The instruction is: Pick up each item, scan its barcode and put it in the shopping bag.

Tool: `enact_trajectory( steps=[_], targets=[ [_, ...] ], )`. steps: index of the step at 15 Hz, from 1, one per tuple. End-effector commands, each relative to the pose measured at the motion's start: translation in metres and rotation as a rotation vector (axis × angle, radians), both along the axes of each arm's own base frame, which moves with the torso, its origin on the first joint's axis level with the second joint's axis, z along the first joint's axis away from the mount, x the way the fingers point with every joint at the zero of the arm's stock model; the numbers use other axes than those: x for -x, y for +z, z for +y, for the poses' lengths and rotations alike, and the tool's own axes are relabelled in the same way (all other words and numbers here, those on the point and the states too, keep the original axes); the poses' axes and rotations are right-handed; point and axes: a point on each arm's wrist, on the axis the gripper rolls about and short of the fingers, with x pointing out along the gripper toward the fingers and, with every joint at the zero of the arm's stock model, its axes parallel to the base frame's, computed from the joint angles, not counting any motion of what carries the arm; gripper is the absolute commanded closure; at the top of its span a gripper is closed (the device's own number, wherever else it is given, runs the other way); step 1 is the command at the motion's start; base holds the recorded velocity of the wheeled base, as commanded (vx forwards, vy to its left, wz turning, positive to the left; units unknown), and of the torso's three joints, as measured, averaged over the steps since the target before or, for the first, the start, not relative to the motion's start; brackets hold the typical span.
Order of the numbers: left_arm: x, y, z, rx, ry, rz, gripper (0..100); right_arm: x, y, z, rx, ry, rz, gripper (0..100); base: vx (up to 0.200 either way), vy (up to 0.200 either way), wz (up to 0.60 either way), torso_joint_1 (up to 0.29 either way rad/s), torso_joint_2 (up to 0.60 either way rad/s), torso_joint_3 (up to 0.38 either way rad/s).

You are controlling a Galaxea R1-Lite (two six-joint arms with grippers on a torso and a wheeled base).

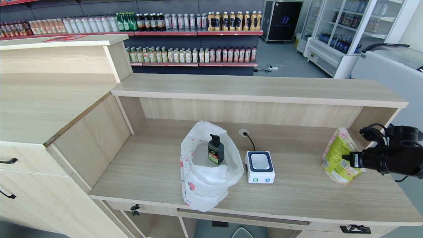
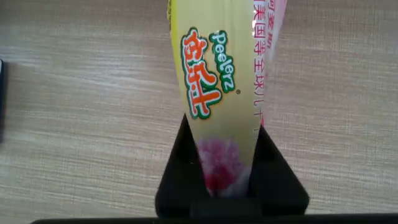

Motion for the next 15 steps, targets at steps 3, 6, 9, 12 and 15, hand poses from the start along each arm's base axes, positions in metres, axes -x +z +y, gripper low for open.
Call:
enact_trajectory(
  steps=[3, 6, 9, 12, 15],
  targets=[
    [0.000, 0.000, 0.000, 0.000, 0.000, 0.001, 0, 0.000, 0.007, 0.004, 0.017, 0.018, -0.029, 100, 0.000, 0.000, 0.00, 0.000, 0.00, 0.000],
    [0.000, 0.000, 0.000, 0.000, 0.000, 0.001, 0, 0.003, 0.021, 0.010, 0.021, 0.041, -0.060, 100, 0.000, 0.000, 0.00, 0.000, 0.00, 0.000],
    [0.000, 0.000, 0.000, 0.000, 0.000, 0.001, 0, 0.027, 0.066, 0.022, -0.093, 0.266, -0.199, 100, 0.000, 0.000, 0.00, 0.000, 0.00, 0.000],
    [0.000, 0.000, 0.000, 0.000, 0.000, 0.001, 0, 0.067, 0.107, 0.031, -0.190, 0.532, -0.342, 100, 0.000, 0.000, 0.00, 0.000, 0.00, 0.000],
    [0.000, 0.000, 0.000, 0.000, 0.000, 0.001, 0, 0.106, 0.145, 0.040, -0.283, 0.760, -0.446, 100, 0.000, 0.000, 0.00, 0.000, 0.00, 0.000]
  ],
)
